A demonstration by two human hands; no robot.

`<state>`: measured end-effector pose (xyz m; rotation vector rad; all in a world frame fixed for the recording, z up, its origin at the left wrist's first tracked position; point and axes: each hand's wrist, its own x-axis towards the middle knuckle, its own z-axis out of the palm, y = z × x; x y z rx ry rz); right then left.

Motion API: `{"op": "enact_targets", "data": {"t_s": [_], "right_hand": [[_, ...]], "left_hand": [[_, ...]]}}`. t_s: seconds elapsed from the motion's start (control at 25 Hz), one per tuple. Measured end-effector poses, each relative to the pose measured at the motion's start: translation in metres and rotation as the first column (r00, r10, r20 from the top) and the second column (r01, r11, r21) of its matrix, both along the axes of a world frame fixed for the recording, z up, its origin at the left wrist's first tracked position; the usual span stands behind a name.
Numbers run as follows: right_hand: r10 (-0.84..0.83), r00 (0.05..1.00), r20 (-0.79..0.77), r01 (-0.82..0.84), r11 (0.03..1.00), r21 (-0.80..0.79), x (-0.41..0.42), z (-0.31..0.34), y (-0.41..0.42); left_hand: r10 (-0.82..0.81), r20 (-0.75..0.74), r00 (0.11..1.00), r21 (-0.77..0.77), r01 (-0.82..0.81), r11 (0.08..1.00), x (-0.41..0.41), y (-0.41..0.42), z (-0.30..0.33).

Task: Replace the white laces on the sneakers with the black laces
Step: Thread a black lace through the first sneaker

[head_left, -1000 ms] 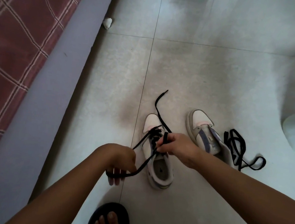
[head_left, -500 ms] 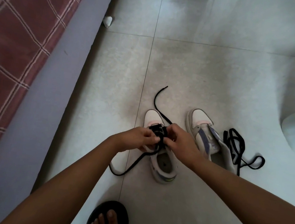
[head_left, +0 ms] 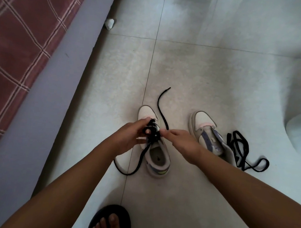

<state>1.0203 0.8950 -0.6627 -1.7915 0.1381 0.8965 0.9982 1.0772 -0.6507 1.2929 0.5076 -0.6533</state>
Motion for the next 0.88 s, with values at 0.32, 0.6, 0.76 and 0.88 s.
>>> {"op": "enact_targets", "data": {"t_s": [0.32, 0.6, 0.76, 0.88], "right_hand": [[0.133, 0.988, -0.074, -0.12, 0.979, 0.163, 0.013, 0.008, 0.01], [-0.361, 0.886, -0.291, 0.423, 0.885, 0.193, 0.011, 0.001, 0.027], [-0.389, 0.894, -0.224, 0.427, 0.89, 0.161, 0.013, 0.004, 0.029], [-0.327, 0.942, -0.074, 0.333, 0.938, 0.093, 0.017, 0.005, 0.028]], "left_hand": [[0.083, 0.277, 0.957, 0.025, -0.094, 0.995, 0.015, 0.0, 0.06], [0.294, 0.521, 0.801, -0.311, -0.142, 0.94, 0.019, 0.043, 0.118], [0.522, 0.421, 0.741, -0.192, -0.49, 0.85, 0.023, 0.075, 0.112], [0.055, 0.209, 0.976, 0.897, -0.214, 0.386, 0.019, 0.067, 0.064]]}}
